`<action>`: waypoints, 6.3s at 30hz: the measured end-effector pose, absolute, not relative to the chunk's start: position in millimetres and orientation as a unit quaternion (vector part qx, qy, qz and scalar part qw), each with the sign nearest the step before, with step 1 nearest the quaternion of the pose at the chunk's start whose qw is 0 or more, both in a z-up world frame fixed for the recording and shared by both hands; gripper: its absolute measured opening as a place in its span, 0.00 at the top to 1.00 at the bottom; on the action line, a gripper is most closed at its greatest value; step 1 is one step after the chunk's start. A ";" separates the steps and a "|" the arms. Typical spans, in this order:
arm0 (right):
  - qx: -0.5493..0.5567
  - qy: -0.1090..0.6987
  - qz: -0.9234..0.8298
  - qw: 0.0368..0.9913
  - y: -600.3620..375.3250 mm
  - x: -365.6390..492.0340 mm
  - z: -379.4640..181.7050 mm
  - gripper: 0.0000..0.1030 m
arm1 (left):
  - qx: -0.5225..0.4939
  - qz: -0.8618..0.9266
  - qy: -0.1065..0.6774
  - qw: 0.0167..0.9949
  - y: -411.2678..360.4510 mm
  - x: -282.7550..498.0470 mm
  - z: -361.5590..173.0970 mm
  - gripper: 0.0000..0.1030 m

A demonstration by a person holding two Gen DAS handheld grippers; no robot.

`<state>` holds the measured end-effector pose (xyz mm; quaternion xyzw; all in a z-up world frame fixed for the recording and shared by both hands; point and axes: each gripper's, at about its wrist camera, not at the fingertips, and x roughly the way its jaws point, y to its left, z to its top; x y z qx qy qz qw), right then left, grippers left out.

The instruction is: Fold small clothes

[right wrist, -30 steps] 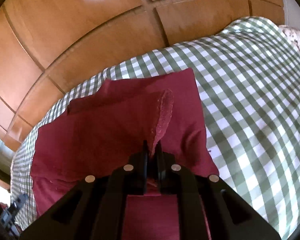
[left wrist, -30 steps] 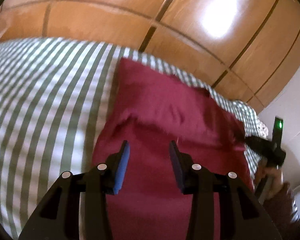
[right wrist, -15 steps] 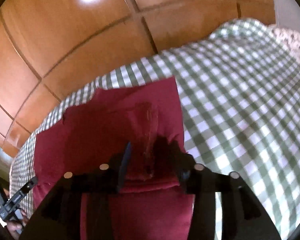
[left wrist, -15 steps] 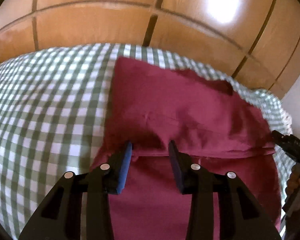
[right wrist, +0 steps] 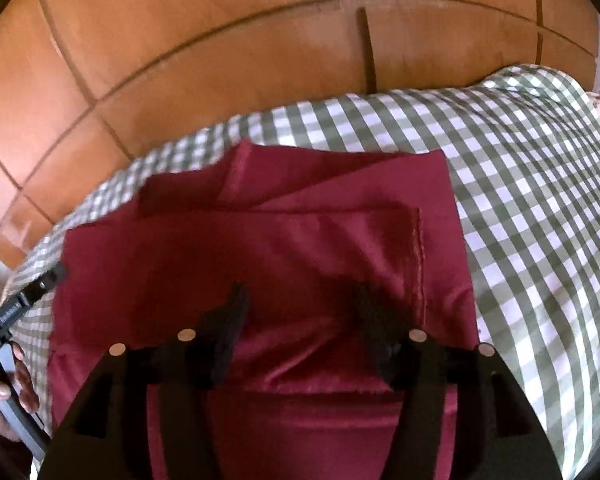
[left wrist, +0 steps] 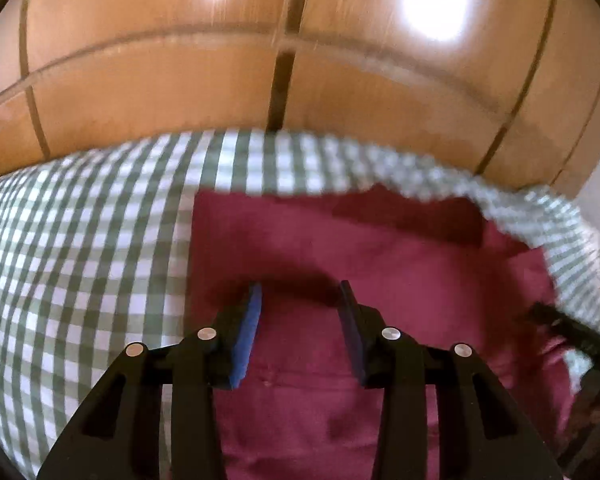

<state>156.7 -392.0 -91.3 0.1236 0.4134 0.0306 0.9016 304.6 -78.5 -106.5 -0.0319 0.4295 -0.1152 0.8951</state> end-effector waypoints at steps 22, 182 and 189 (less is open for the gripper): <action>0.095 0.381 0.054 0.918 -373.5 118.6 -84.5 0.15 | -0.046 -0.076 0.362 0.928 -24.2 154.8 -62.5 0.48; 0.091 0.369 0.136 0.915 -389.6 -8.6 -65.6 0.31 | -0.060 -0.148 0.406 0.900 7.1 96.2 -101.6 0.78; 0.048 0.408 0.124 0.903 -350.6 -38.5 -120.0 0.28 | -0.122 -0.119 0.428 0.887 57.1 45.2 -117.7 0.78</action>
